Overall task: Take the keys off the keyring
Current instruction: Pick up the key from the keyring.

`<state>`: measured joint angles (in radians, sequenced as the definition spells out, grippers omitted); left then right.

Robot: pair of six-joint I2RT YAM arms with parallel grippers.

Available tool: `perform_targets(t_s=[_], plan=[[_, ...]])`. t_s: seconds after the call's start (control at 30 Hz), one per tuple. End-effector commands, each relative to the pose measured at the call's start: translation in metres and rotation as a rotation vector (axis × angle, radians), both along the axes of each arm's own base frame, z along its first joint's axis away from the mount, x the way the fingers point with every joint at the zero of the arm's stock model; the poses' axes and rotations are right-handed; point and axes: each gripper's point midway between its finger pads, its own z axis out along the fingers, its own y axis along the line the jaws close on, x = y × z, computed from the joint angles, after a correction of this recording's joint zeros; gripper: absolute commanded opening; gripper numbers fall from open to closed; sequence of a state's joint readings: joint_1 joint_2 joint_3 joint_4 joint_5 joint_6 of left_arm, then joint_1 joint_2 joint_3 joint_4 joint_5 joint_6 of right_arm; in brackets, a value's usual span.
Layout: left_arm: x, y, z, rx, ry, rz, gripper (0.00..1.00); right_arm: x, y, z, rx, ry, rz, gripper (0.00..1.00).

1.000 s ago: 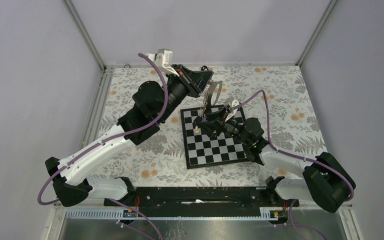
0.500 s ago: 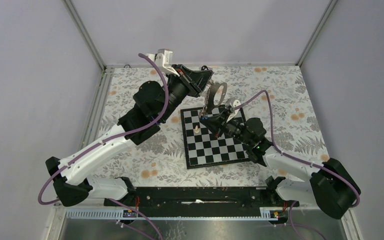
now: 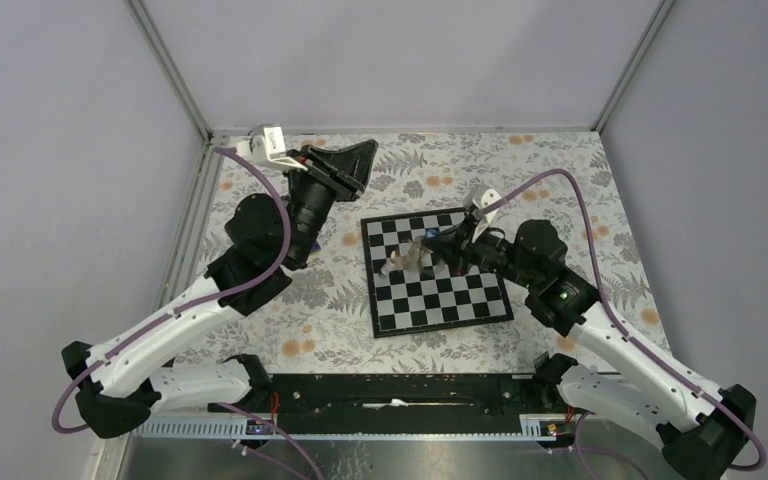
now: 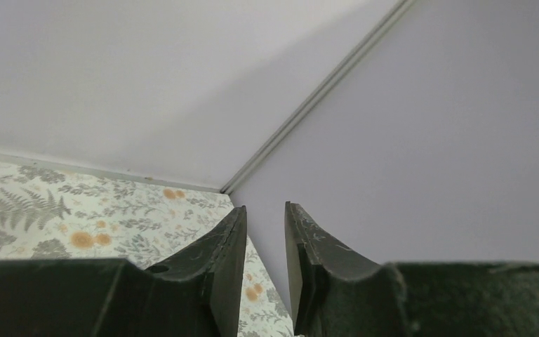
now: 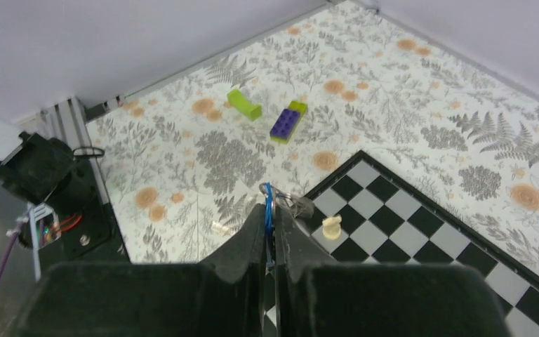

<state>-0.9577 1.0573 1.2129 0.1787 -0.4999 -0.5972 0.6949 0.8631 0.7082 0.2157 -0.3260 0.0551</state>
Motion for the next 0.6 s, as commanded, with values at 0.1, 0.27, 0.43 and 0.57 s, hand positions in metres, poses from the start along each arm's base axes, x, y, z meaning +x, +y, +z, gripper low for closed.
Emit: perform_targets(t_s=[0.1,0.27,0.43,0.57], plan=[[-0.001,0.024,-0.008,-0.080,0.019,0.071,0.34,-0.027,-0.016,0.025,-0.144,0.084,0.046,0.00],[-0.008,0.024,-0.012,-0.023,-0.011,0.041,0.49,-0.041,-0.014,0.029,-0.149,0.221,0.080,0.00],[-0.030,0.005,-0.013,0.100,-0.127,-0.108,0.62,-0.059,-0.019,0.028,-0.219,0.361,0.117,0.00],[-0.057,-0.009,-0.016,0.178,-0.246,-0.250,0.66,-0.071,-0.028,0.019,-0.348,0.544,0.109,0.00]])
